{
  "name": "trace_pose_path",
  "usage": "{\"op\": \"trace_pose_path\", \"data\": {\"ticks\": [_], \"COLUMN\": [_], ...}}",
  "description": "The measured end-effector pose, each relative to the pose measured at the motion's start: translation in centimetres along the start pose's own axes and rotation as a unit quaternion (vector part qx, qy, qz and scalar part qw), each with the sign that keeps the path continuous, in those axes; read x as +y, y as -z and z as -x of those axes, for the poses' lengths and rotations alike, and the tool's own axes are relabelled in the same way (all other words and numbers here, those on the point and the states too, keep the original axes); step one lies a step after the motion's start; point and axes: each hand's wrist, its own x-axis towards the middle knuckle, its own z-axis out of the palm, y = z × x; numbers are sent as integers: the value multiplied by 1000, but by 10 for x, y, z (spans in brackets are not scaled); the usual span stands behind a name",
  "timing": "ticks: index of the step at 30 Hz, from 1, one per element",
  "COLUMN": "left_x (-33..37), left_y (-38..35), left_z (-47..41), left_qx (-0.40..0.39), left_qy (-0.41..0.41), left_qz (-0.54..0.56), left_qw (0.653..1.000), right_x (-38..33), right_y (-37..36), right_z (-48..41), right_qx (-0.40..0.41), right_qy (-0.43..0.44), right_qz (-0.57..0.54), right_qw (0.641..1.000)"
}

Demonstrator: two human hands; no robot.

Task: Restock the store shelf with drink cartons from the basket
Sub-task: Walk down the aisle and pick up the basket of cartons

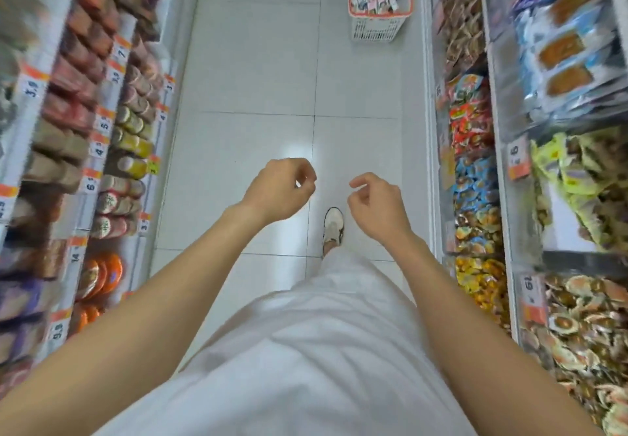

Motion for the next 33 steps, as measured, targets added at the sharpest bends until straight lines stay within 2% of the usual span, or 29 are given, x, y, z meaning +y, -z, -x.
{"op": "trace_pose_path", "data": {"ticks": [7,13,18,25,33], "left_x": [16,-14,-42,-15,54], "left_y": [108,202,293,415,487], "left_z": [-174,-329,-478,-673,-921], "left_qx": [24,68,53,-28,-105], "left_qy": [22,41,39,-16,-132], "left_qz": [-3,8,-1,-40,-144], "left_qw": [999,997,998,999,975], "right_x": [-91,-178,-253,-351,-381], "right_y": [54,64,65,107,149], "right_z": [-199,-383,-541,-700,-893], "right_qx": [-73,-94,-65,-8,61], "right_qy": [29,53,38,-6,-64], "right_qz": [33,58,49,-10,-85], "right_qw": [996,992,996,1000,992]}}
